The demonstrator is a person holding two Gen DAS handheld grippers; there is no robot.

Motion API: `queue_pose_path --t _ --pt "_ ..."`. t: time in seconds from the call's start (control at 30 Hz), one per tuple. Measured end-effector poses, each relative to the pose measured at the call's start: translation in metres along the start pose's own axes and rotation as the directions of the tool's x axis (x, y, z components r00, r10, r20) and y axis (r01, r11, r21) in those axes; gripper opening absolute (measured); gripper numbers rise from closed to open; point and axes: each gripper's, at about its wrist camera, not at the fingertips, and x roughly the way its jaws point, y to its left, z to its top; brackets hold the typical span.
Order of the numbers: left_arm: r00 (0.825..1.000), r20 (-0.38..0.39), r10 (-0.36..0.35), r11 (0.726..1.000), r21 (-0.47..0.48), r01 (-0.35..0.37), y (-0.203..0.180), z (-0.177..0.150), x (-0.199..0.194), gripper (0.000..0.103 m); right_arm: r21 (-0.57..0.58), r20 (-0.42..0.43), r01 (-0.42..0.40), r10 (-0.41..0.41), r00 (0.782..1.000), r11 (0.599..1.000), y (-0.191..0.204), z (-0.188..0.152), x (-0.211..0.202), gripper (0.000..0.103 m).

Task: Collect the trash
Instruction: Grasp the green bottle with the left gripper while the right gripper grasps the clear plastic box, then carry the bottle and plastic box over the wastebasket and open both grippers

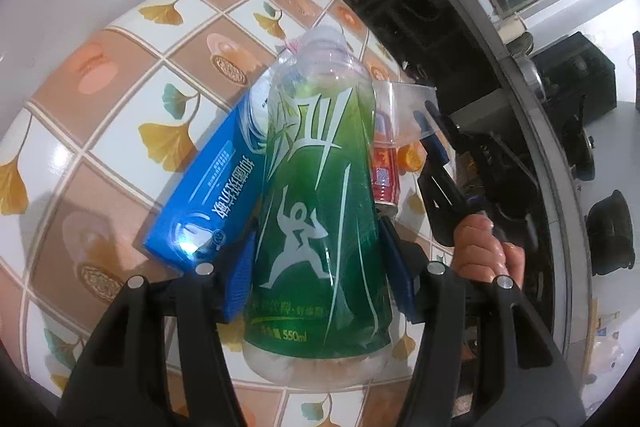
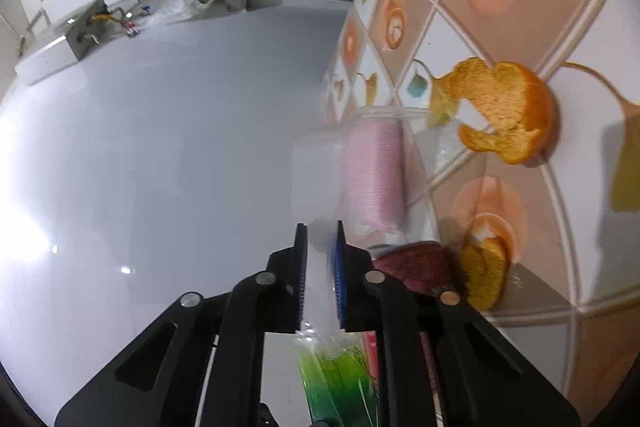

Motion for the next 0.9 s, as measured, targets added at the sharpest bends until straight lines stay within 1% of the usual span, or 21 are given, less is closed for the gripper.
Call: queue_pose_path --t 0.07,0.3,0.43,0.6,0.73,0.83,0.9 --pt "1.0 0.015 -0.013 1.0 -0.001 0.013 0.003 -0.001 -0.007 0.054 0.011 0.006 -0.037 0.036 0.999 0.999 0.0 0.002 0.004 0.005" --pt "0.997 0.067 -0.045 0.999 0.0 0.046 -0.006 0.002 -0.024 0.054 0.049 0.029 -0.111 0.11 0.994 0.993 0.001 0.013 0.022 0.004" --pt "0.992 0.102 -0.067 0.998 -0.001 0.068 -0.006 0.003 -0.036 0.054 0.058 0.046 -0.146 0.143 0.989 0.988 0.006 0.016 0.022 0.004" --pt "0.985 0.146 -0.089 0.996 0.012 0.088 -0.009 0.005 -0.05 0.054 0.026 0.07 -0.174 0.172 0.983 0.984 0.023 0.024 0.018 0.004" --pt "0.981 0.169 -0.094 0.995 0.026 0.091 -0.013 0.007 -0.057 0.054 -0.007 0.084 -0.186 0.186 0.979 0.983 0.04 0.03 0.008 0.004" --pt "0.979 0.177 -0.1 0.995 0.048 0.093 -0.019 0.007 -0.063 0.054 -0.06 0.093 -0.189 0.194 0.977 0.98 0.059 0.03 -0.009 0.004" --pt "0.978 0.177 -0.111 0.993 0.068 0.1 -0.025 0.006 -0.065 0.054 -0.106 0.1 -0.191 0.202 0.974 0.976 0.074 0.028 -0.027 0.004"
